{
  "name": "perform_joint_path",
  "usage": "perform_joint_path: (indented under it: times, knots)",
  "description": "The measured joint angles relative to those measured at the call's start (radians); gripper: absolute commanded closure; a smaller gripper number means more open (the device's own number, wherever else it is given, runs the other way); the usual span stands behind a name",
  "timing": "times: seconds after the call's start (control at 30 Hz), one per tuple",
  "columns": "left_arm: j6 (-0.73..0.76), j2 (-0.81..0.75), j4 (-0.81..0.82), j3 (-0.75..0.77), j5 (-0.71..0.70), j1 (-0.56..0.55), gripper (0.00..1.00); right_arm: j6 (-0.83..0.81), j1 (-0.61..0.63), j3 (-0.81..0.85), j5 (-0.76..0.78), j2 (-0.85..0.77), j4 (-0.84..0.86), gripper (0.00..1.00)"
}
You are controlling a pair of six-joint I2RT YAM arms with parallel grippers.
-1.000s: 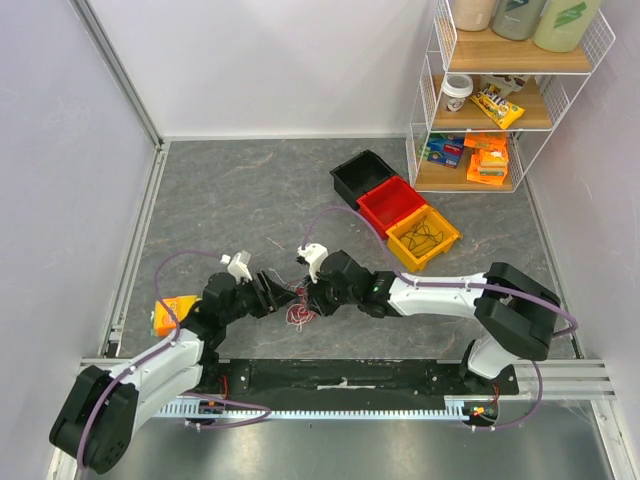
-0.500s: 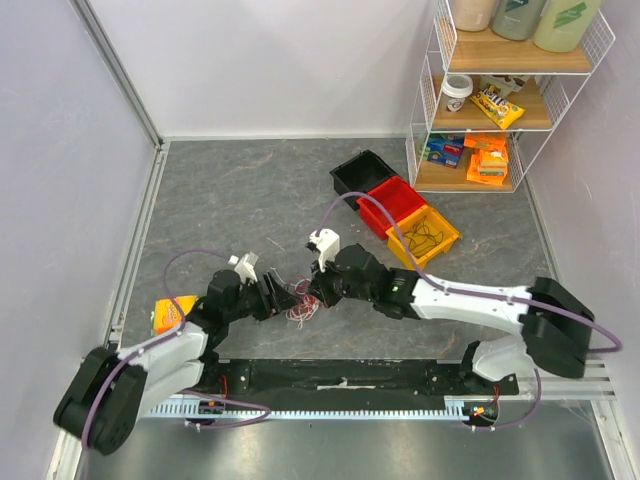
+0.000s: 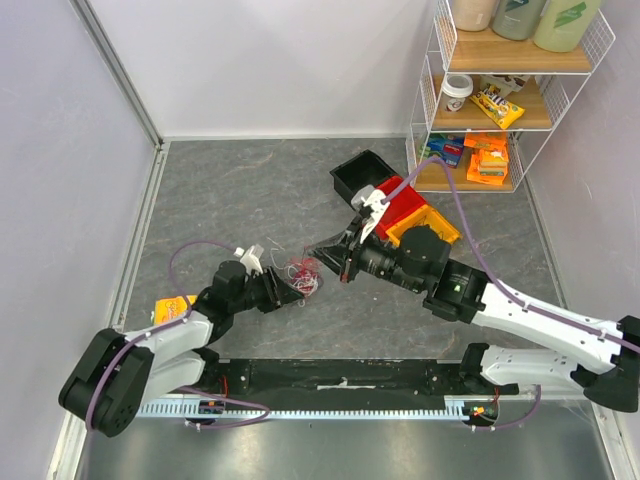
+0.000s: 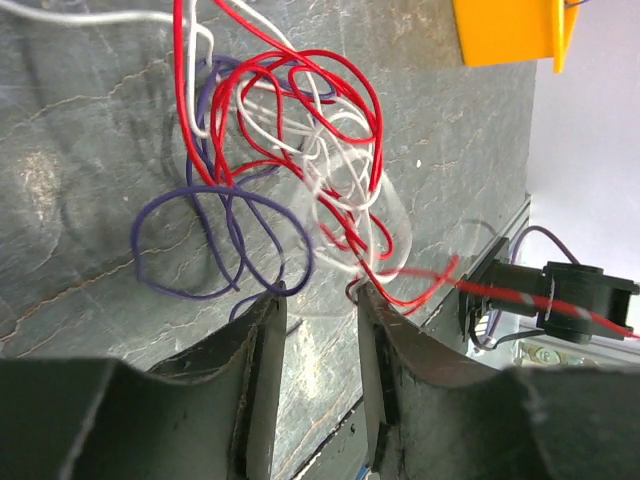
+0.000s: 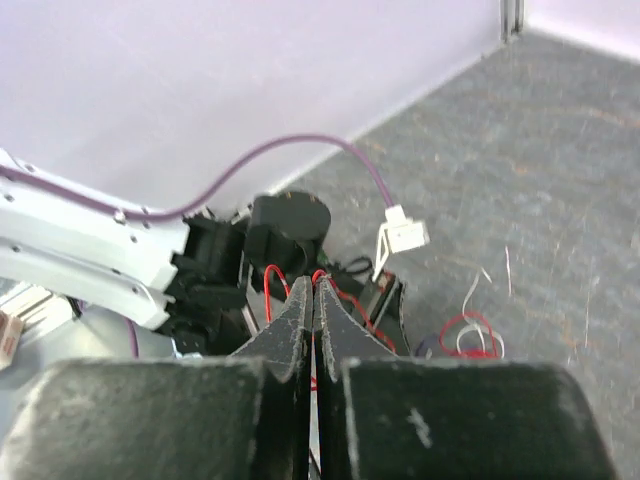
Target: Untangle the cables
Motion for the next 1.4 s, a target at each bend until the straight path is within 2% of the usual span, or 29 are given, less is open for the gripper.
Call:
perform_joint_path:
  times: [0.07, 0.13, 0.2, 0.27, 0.3, 0.37, 0.4, 0.5, 0.57, 0.63, 0.73, 0.83, 1.03, 1.13, 1.2, 1.4]
  knots:
    - [0.000, -0.016, 0.001, -0.002, 0.000, 0.000, 0.52, -0.010, 0.000, 0.039, 0.000, -0.005, 0.005, 1.00]
    - [0.000, -0.061, 0.013, -0.015, 0.001, 0.000, 0.40, -0.024, 0.000, 0.063, 0.002, -0.005, 0.003, 1.00]
    - [0.000, -0.153, 0.021, -0.048, -0.002, 0.000, 0.30, -0.033, 0.000, 0.070, 0.002, -0.002, 0.004, 1.00]
    - [0.002, -0.288, 0.007, -0.088, -0.002, 0.000, 0.23, -0.035, 0.000, 0.070, 0.003, 0.002, 0.004, 1.00]
    - [0.002, -0.379, -0.018, -0.100, -0.003, 0.000, 0.23, -0.035, 0.000, 0.070, 0.002, 0.006, 0.005, 1.00]
    - [0.002, -0.620, -0.082, -0.108, -0.021, 0.000, 0.34, -0.034, 0.000, 0.070, 0.001, 0.018, 0.005, 1.00]
    - [0.001, -0.703, -0.101, -0.108, -0.030, 0.000, 0.37, -0.033, 0.000, 0.070, 0.000, 0.024, 0.005, 1.00]
    - [-0.001, -0.994, -0.191, -0.106, -0.075, 0.000, 0.33, -0.026, 0.000, 0.070, -0.008, 0.036, 0.005, 1.00]
    - [-0.006, -1.070, -0.230, -0.106, -0.100, 0.000, 0.28, -0.022, 0.002, 0.070, -0.009, 0.038, 0.005, 1.00]
    - [-0.016, -1.075, -0.262, -0.105, -0.117, 0.000, 0.26, -0.015, 0.002, 0.070, -0.019, 0.040, 0.005, 1.00]
    - [-0.025, -0.990, -0.278, -0.081, -0.127, 0.000, 0.28, -0.007, 0.002, 0.070, -0.034, 0.043, 0.006, 1.00]
    - [-0.026, -0.737, -0.242, -0.010, -0.115, -0.001, 0.30, 0.000, 0.003, 0.070, -0.045, 0.049, 0.006, 1.00]
    - [-0.068, -0.181, 0.066, 0.011, 0.039, -0.007, 0.36, -0.002, 0.006, 0.091, -0.033, 0.054, -0.014, 1.00]
    - [-0.089, 0.022, 0.185, 0.004, 0.097, -0.018, 0.36, -0.026, 0.006, 0.164, -0.014, 0.054, -0.055, 1.00]
    - [-0.098, 0.109, 0.240, -0.005, 0.120, -0.024, 0.36, -0.049, 0.006, 0.249, 0.004, 0.055, -0.076, 1.00]
    - [-0.096, 0.181, 0.309, -0.007, 0.132, -0.027, 0.43, -0.128, 0.006, 0.489, 0.060, 0.053, -0.108, 1.00]
